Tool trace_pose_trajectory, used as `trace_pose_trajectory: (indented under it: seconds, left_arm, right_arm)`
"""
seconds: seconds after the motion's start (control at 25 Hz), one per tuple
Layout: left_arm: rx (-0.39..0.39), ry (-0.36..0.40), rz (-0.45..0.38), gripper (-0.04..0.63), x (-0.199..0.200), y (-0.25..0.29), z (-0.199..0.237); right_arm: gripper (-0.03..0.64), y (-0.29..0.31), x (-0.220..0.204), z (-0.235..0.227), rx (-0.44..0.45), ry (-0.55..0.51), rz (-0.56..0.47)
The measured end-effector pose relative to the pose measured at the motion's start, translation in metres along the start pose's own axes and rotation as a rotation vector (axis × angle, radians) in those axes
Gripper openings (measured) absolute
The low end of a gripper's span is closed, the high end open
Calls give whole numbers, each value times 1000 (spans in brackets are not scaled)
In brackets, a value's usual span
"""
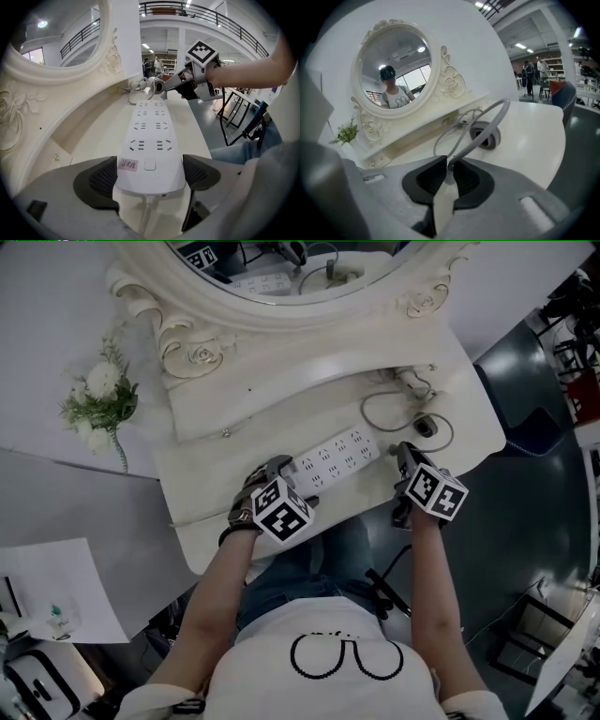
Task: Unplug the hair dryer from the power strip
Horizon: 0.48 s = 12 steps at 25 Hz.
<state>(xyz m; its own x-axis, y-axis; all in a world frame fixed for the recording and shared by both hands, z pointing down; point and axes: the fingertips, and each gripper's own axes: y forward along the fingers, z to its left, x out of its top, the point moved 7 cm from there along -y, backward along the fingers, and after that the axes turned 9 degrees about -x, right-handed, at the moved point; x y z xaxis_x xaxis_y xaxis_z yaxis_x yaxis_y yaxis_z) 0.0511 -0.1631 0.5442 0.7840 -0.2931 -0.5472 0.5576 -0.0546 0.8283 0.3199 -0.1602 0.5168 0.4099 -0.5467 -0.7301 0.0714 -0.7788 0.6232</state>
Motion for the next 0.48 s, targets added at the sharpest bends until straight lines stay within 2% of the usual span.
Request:
trace_pose_trajectory:
  seconds: [0.16, 0.32, 0.48]
  left_arm:
    - [-2, -2, 4, 431, 0, 0, -1]
    - [1, -2, 3, 431, 0, 1, 0]
    - [3, -2, -7, 431, 0, 1, 0]
  right_arm:
    - [44, 14, 16, -11, -24, 39, 1]
    - [53, 22, 21, -22, -38, 134, 42]
    - [172, 19, 8, -26, -83, 131, 79]
